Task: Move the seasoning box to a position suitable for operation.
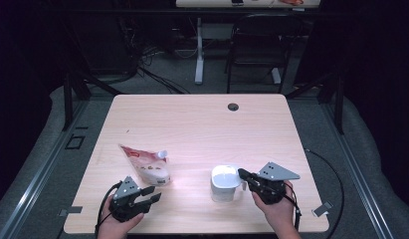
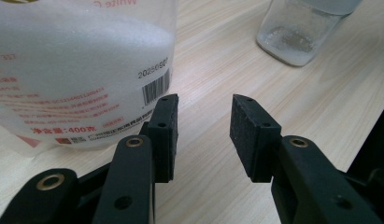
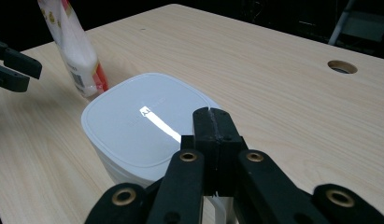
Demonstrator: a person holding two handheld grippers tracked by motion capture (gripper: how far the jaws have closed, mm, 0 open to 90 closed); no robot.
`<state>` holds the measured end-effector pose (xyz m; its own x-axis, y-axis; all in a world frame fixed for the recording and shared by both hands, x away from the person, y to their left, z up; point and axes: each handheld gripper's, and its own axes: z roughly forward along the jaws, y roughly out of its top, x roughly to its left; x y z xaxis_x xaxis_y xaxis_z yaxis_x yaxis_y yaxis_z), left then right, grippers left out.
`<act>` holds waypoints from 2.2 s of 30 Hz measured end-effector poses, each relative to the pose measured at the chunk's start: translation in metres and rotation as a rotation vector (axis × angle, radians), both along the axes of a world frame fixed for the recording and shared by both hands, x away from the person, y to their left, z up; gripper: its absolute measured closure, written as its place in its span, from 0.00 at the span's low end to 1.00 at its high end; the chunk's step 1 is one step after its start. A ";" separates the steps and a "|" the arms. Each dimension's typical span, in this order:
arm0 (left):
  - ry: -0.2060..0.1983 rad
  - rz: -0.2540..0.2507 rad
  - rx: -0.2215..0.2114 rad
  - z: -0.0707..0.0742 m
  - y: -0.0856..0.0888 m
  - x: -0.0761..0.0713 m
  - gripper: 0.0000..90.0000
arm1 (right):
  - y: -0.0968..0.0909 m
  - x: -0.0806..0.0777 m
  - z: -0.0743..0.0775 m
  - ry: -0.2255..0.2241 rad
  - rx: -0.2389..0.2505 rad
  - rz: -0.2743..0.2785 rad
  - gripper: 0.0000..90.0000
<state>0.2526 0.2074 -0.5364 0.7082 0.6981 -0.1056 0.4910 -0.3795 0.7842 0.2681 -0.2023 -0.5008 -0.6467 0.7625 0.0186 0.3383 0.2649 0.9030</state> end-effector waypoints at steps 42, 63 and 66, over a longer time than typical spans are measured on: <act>-0.003 -0.191 -0.053 0.025 -0.106 0.017 1.00 | -0.007 0.001 -0.004 0.011 0.047 -0.002 1.00; -0.009 -0.246 -0.057 0.036 -0.138 0.024 1.00 | -0.006 0.000 -0.005 0.004 0.048 -0.006 1.00; -0.013 -0.246 -0.051 0.038 -0.139 0.024 1.00 | -0.006 0.000 -0.004 0.004 0.042 -0.004 1.00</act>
<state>0.2763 0.0679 -0.4980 0.8575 0.4988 -0.1262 0.3786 -0.4456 0.8112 0.2677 -0.2085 -0.5051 -0.6435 0.7636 0.0529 0.3426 0.2256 0.9120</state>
